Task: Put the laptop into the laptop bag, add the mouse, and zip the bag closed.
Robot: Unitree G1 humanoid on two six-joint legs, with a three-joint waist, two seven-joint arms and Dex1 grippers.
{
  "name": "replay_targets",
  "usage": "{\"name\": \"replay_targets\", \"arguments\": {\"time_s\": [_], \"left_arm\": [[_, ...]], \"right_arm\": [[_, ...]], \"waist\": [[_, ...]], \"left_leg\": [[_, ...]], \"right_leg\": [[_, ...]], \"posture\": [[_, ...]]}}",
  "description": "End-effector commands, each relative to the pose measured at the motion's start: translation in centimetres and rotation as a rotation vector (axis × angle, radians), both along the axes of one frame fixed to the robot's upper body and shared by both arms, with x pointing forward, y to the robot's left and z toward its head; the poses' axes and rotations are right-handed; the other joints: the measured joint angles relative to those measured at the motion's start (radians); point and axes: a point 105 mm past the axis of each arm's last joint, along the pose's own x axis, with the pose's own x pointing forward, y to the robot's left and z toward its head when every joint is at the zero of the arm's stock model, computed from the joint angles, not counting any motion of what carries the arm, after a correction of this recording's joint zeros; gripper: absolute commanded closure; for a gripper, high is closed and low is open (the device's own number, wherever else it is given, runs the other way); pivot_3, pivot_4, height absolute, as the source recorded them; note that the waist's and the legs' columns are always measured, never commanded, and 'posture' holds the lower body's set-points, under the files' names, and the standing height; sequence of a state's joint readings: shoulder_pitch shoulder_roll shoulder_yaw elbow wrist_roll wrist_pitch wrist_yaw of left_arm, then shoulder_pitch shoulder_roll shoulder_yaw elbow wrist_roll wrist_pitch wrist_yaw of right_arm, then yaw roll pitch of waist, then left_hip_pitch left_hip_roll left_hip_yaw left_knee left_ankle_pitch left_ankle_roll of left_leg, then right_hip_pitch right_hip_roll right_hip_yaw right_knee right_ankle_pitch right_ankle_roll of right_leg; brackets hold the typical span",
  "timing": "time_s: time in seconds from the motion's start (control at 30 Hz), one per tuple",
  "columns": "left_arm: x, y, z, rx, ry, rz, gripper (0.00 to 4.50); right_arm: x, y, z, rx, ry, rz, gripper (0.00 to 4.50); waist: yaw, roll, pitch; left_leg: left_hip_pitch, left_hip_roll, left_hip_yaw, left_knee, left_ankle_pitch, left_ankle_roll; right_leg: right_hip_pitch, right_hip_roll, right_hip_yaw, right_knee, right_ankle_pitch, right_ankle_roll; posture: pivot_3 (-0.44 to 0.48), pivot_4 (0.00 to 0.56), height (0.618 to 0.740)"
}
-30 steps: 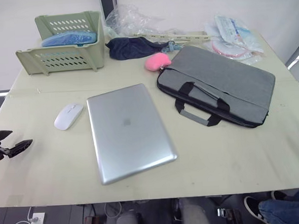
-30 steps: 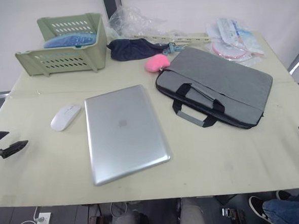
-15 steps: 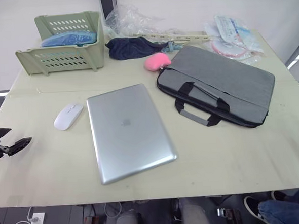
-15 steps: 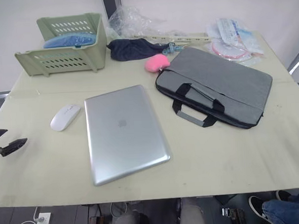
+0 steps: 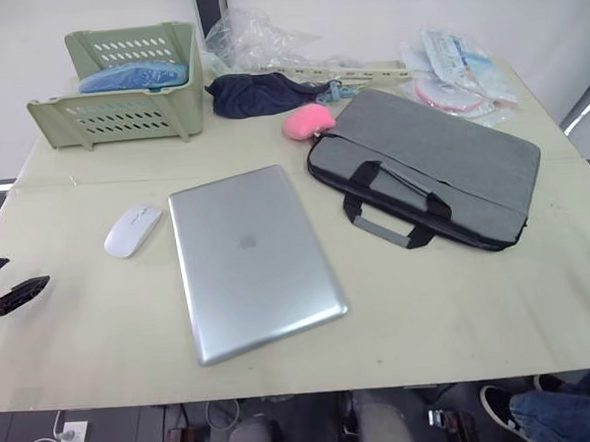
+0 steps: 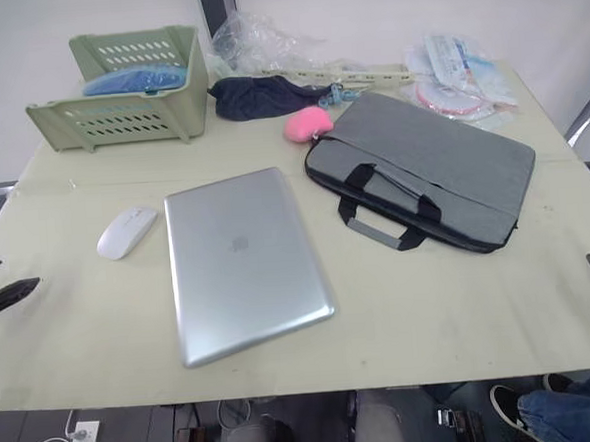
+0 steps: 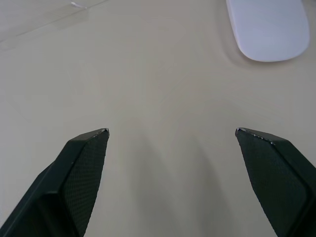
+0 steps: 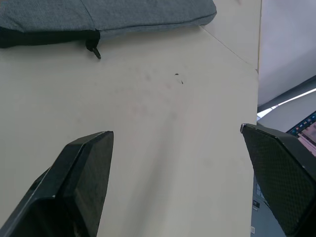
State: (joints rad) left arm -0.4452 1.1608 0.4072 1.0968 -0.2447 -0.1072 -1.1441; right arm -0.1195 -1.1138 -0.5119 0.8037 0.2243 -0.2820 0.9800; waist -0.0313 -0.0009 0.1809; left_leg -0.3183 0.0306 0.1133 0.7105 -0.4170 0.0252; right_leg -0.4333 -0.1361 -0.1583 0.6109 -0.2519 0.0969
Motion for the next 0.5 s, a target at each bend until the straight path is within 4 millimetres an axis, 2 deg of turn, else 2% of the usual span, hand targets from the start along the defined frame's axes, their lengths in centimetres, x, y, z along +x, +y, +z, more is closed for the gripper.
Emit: {"name": "replay_targets", "arguments": {"time_s": [0.03, 0.17, 0.23, 0.27, 0.33, 0.37, 0.47, 0.5], "left_arm": [[-1.2, -0.4, 2.7, -0.082, 0.011, -0.061, 0.08], [-1.4, -2.0, 3.6, -0.214, 0.055, -0.12, 0.08], [-1.8, -3.6, 3.8, -0.316, 0.101, -0.168, 0.08], [-1.9, -4.1, 3.8, -0.341, 0.117, -0.183, 0.08], [-2.6, -5.9, 4.0, -0.415, 0.154, -0.231, 0.0], [-2.9, -6.6, 4.1, -0.438, 0.165, -0.246, 0.0], [-3.4, -8.4, 4.8, -0.538, 0.202, -0.274, 0.0], [-3.6, -8.8, 4.3, -0.575, 0.279, -0.248, 0.0]], "right_arm": [[1.5, 4.0, 2.8, -0.048, -0.059, 0.152, 0.0], [2.8, 8.3, 3.5, 0.025, 0.008, 0.283, 0.0], [3.9, 12.1, 4.7, 0.09, 0.018, 0.403, 0.0], [4.2, 13.2, 5.0, 0.106, 0.02, 0.436, 0.0], [5.3, 17.1, 5.4, 0.094, 0.028, 0.544, 0.54], [5.6, 18.4, 5.5, 0.084, 0.034, 0.578, 0.92], [6.3, 21.8, 5.5, 0.095, 0.046, 0.674, 2.34], [6.6, 23.3, 5.2, 0.088, 0.056, 0.717, 2.88]], "waist": [[0.001, 0.001, 0.001], [0.002, 0.002, 0.001], [0.002, 0.003, 0.002], [0.002, 0.003, 0.002], [-0.003, 0.003, 0.002], [-0.002, 0.003, 0.002], [0.004, 0.003, 0.002], [0.007, 0.003, 0.003]], "left_leg": [[0.0, 0.0, 0.0, 0.0, 0.0, 0.0], [0.0, 0.0, -0.002, 0.0, 0.0, 0.0], [0.0, 0.0, -0.006, 0.0, 0.0, 0.0], [0.0, 0.001, -0.007, 0.0, 0.0, 0.0], [-0.003, 0.001, -0.006, 0.001, -0.001, 0.0], [-0.004, 0.0, -0.005, 0.001, -0.001, 0.0], [-0.007, 0.002, -0.007, 0.004, -0.002, -0.002], [-0.007, 0.002, -0.007, 0.004, -0.002, -0.002]], "right_leg": [[0.0, 0.0, 0.0, 0.0, 0.0, 0.0], [0.0, 0.001, 0.001, 0.0, 0.0, 0.0], [-0.001, 0.001, 0.001, 0.001, 0.0, 0.0], [-0.002, 0.001, 0.002, 0.001, 0.0, 0.0], [-0.007, 0.001, 0.003, 0.002, 0.0, 0.0], [-0.01, 0.001, 0.004, 0.005, 0.0, 0.0], [-0.012, 0.003, 0.003, 0.007, -0.001, -0.002], [-0.012, 0.003, 0.003, 0.007, -0.001, -0.002]], "posture": [[0.0, 0.15, 0.74], [0.0, 0.15, 0.74], [0.0, 0.15, 0.74], [0.0, 0.15, 0.74], [0.0, 0.15, 0.74], [0.0, 0.15, 0.74], [0.0, 0.15, 0.74], [0.0, 0.15, 0.74]]}}
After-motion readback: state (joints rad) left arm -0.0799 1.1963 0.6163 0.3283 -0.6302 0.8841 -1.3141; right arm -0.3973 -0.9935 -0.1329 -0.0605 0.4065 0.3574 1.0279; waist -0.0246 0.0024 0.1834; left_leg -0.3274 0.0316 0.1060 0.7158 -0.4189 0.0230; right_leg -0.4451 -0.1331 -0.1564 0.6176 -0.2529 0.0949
